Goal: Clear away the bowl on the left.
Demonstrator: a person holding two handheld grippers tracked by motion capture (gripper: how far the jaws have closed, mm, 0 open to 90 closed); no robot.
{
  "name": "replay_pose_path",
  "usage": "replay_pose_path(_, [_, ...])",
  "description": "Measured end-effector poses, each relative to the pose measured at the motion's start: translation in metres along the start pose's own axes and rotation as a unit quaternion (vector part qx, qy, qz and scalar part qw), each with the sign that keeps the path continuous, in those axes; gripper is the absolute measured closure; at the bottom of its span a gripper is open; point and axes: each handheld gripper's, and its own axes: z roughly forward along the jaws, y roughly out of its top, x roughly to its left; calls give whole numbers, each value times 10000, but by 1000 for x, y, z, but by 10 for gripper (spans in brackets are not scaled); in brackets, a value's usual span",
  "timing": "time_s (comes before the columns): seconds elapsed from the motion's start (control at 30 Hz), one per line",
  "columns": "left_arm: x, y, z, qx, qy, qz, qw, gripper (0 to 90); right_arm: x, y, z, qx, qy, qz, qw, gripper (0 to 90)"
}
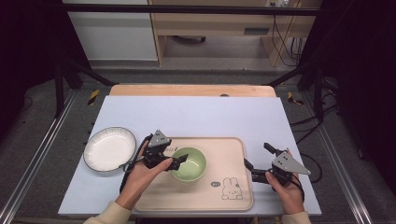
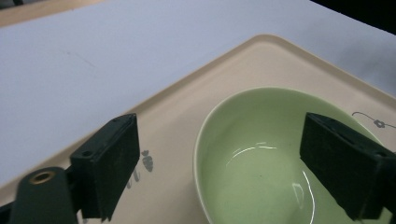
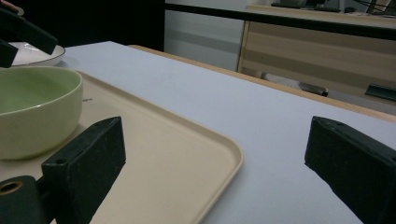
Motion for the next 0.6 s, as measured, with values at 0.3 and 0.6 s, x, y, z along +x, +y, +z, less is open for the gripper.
replay_pose_path(0.3, [-3,3,-5,-217,-173,158,9995,60,-1,1,-2,-75,-90,48,9999,34])
replay_pose_path(0.6, [-7,7,-6,-241,-397,172,9988,29,0,2,-2,-149,-47,74,9999,31])
